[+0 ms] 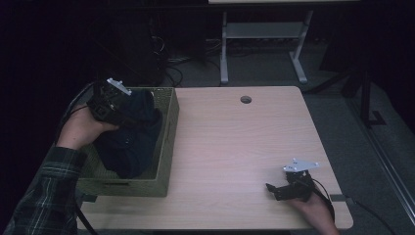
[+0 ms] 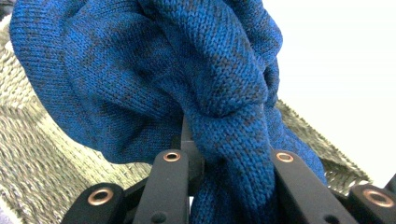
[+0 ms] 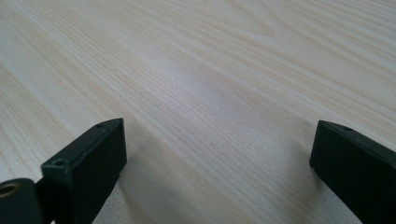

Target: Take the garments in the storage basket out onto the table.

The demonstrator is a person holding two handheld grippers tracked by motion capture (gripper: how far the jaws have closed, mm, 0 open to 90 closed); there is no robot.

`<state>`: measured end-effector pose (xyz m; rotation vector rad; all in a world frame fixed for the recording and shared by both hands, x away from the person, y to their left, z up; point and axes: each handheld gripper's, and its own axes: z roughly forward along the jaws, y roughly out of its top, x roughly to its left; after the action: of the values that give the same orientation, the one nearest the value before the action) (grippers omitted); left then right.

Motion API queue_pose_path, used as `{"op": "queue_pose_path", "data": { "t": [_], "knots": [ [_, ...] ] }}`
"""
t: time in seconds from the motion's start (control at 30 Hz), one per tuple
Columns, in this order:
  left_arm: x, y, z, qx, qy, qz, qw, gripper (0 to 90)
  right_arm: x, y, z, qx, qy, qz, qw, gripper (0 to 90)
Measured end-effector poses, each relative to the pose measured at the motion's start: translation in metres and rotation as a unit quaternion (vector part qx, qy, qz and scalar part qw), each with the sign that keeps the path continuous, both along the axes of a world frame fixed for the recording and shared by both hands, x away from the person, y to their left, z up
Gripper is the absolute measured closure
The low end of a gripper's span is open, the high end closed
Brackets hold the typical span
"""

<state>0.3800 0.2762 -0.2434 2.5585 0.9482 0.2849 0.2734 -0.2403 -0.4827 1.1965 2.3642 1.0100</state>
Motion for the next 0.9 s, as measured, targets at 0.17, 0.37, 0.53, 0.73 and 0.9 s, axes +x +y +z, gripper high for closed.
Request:
{"op": "queue_pose_path", "data": {
  "t": [0.17,0.37,0.53,0.73,0.9],
  "knots": [
    [-0.003,-0.007,0.008,-0.008,0.0,-0.006,1.0,76.5,0.0,0.0,0.0,0.0,0.0,0.0,1.0,3.3],
    [-0.004,-0.017,0.016,-0.007,-0.004,-0.017,0.9998,76.5,0.0,0.0,0.0,0.0,0.0,0.0,1.0,3.3],
    [-0.006,-0.027,0.021,-0.01,-0.005,-0.028,0.9996,76.7,0.0,0.0,0.0,0.0,0.0,0.0,1.0,3.2],
    [-0.008,-0.042,0.03,-0.009,-0.007,-0.041,0.9991,77.2,0.0,0.0,0.0,0.0,0.0,0.0,1.0,3.3],
    [-0.01,-0.057,0.037,-0.012,-0.013,-0.054,0.9984,77.4,0.0,0.0,0.0,0.0,0.0,0.0,1.0,3.3]
  ]
}}
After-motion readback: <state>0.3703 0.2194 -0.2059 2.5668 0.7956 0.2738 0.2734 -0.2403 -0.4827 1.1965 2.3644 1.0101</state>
